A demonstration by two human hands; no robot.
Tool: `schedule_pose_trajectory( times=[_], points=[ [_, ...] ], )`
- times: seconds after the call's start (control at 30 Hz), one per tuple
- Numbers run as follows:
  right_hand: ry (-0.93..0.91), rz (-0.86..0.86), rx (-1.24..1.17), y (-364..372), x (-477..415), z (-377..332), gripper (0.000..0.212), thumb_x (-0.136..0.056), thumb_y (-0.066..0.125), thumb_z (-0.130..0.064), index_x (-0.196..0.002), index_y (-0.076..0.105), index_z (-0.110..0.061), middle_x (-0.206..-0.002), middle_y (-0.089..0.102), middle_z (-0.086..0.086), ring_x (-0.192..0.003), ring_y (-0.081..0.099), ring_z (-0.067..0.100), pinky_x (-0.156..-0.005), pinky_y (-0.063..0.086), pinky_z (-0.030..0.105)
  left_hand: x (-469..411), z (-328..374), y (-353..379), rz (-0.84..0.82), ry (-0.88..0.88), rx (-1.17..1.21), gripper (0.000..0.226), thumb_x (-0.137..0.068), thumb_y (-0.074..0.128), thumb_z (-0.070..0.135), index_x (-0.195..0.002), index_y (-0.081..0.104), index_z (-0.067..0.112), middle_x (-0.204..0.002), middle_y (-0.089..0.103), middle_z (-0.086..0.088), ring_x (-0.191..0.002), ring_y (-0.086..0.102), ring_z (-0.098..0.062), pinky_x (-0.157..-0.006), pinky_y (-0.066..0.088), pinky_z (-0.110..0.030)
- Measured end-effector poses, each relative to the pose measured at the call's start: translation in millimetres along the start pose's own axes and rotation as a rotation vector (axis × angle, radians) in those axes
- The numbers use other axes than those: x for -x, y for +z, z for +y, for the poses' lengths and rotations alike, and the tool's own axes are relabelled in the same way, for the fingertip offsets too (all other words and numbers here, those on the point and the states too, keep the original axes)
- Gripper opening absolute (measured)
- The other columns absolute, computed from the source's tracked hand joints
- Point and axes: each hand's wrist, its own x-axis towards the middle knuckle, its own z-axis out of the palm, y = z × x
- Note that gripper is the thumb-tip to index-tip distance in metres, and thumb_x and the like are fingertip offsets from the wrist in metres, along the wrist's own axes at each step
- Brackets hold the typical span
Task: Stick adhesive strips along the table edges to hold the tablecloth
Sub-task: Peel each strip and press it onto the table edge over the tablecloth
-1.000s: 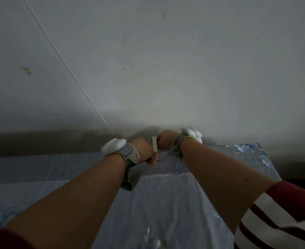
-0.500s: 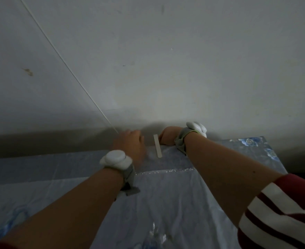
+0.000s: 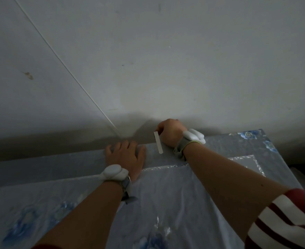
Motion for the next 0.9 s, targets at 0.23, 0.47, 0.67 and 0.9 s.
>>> schedule_pose_trajectory(
  times=[0.23,0.47,0.67,0.9],
  points=[
    [0.0,-0.029,0.041,-2,0,1,0.025,-0.079,0.054,-0.008,-0.088,0.073,-0.022,-0.101,0.07,0.008,-0.087,0.061,0.026,-0.075,0.049,0.026,-2,1,1,0.026,0.004,0.013,0.049,-0.082,0.019,0.055,-0.081,0.058,0.025,-0.087,0.065,0.0,-0.091,0.057,-0.026,-0.094,0.028,-0.044],
    [-0.017,-0.056,0.104,-3,6,-3,0.031,-0.082,0.05,-0.006,-0.094,0.073,-0.021,-0.109,0.069,0.006,-0.098,0.062,0.027,-0.086,0.051,0.03,-2,-3,3,0.038,0.013,0.012,0.046,-0.082,0.019,0.056,-0.079,0.054,0.027,-0.086,0.064,0.002,-0.091,0.056,-0.024,-0.092,0.026,-0.042],
    [-0.042,-0.087,0.149,-5,9,-6,0.034,-0.08,0.047,-0.004,-0.092,0.075,-0.02,-0.109,0.07,0.007,-0.1,0.062,0.029,-0.088,0.051,0.031,-2,-2,3,0.026,0.021,0.018,0.05,-0.082,0.017,0.056,-0.084,0.057,0.027,-0.091,0.065,0.001,-0.095,0.055,-0.024,-0.092,0.024,-0.042],
    [-0.022,-0.106,0.143,-6,10,-7,0.03,-0.082,0.048,-0.006,-0.091,0.074,-0.017,-0.108,0.069,0.009,-0.099,0.061,0.029,-0.089,0.052,0.034,-1,-2,2,0.011,0.017,0.024,0.05,-0.081,0.015,0.057,-0.082,0.055,0.027,-0.09,0.064,0.002,-0.094,0.054,-0.023,-0.092,0.024,-0.041]
  ],
)
